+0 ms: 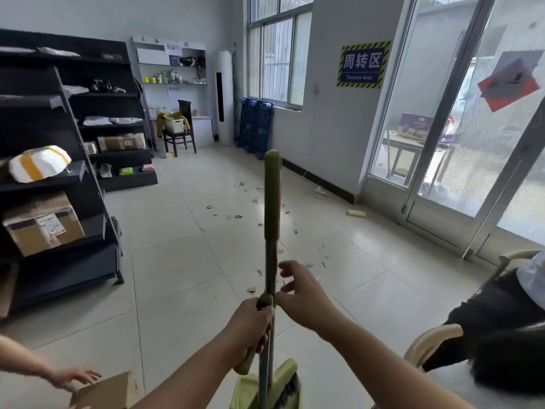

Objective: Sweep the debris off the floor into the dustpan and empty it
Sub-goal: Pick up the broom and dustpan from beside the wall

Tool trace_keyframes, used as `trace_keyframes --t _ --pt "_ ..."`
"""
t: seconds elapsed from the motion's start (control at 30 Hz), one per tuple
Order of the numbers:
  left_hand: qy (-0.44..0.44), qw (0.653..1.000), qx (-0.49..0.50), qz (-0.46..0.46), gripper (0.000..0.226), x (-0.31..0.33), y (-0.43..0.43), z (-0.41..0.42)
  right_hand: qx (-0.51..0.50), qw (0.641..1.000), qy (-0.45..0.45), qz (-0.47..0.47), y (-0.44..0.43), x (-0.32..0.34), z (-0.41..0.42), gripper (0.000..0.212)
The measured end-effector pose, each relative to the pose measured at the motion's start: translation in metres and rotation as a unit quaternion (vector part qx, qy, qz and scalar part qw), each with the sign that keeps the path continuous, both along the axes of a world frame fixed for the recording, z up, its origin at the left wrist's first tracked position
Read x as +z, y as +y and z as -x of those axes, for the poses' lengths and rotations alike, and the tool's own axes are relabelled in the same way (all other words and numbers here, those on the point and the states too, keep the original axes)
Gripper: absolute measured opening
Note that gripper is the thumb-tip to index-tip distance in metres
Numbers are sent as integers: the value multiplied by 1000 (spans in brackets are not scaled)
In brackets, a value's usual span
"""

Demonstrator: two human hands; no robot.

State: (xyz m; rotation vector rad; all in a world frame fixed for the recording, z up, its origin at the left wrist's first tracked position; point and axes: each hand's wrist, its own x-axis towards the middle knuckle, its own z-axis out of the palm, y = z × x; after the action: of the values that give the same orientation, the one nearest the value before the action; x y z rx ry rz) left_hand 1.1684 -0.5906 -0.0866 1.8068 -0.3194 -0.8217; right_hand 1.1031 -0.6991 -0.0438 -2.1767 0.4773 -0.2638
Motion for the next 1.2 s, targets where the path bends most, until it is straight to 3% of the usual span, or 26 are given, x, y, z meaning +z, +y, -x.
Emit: trace_keyframes --t 0.37,0.8,1.2 --pt "-73 997 -11 -29 17 -10 -34 -75 -15 984 24 175 -36 29 -104 29" --pt "-110 992 -35 -50 15 -20 -60 -182 -19 983 51 174 -70 22 -209 25" --pt "-128 988 -52 -75 14 -45 -88 -225 -31 988 74 133 -103 -9 -253 29"
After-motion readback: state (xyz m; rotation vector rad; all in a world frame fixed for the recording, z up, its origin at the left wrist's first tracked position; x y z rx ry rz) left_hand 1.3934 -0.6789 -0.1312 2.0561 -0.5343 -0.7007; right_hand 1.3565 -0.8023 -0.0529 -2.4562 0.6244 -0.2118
